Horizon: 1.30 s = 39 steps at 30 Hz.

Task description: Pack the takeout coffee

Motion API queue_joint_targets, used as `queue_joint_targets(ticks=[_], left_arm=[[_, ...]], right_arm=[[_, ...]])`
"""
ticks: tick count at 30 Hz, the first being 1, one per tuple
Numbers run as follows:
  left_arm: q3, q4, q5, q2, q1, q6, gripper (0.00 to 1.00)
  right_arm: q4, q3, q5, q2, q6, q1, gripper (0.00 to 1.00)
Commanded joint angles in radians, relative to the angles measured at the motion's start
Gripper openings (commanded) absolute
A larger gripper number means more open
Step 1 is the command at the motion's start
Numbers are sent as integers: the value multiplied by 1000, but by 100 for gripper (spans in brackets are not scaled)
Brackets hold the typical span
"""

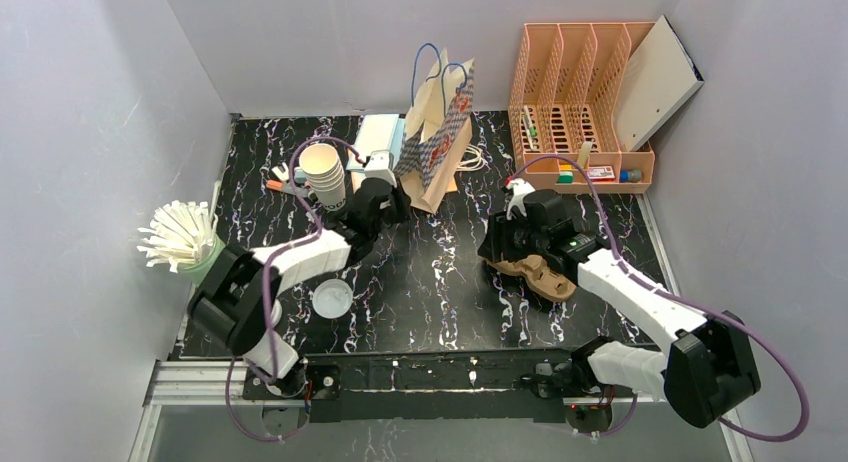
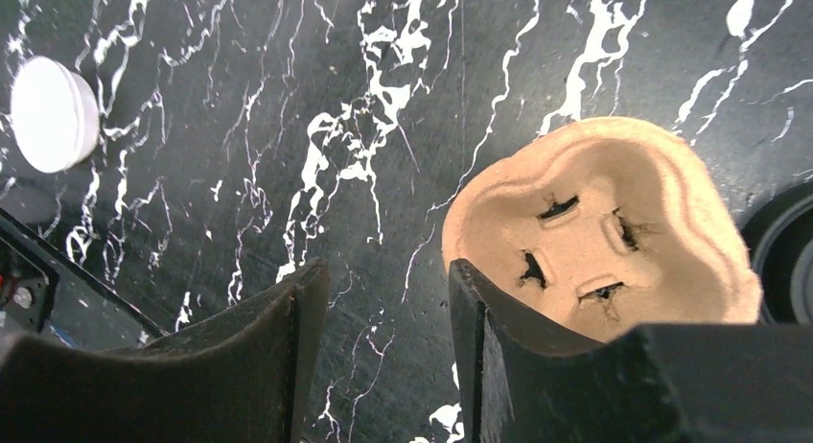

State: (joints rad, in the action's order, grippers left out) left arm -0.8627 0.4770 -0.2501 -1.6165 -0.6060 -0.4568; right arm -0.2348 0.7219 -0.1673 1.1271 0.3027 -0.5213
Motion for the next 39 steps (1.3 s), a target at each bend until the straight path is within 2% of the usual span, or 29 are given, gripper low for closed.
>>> queue_joint_targets(ticks=[1,6,12,22,26,32,39], left_arm=[[89,-112,97,208,-70,-59,15],[185,-103,179,282,-112,-152,19],[205,-62,216,264,-132,-176,21],[176,15,305,172,-132,-210,23],[166,32,328,144,-131,-224,23],[172,97,381,92,-136,-258,27],[183,151,395,64,-152,-278,33]], right_arm=[[-2,31,29,49,-14,-46,57],[-35,77,176,115,-13,-93,55],[-47,87,273,146,-10,-114,51],[-16,96,231,191,-26,-121,41],[-10,104,213,192,-36,-121,31],[42,59,133,126,-42,-124,17],[85,4,93,30,-30,-123,10]])
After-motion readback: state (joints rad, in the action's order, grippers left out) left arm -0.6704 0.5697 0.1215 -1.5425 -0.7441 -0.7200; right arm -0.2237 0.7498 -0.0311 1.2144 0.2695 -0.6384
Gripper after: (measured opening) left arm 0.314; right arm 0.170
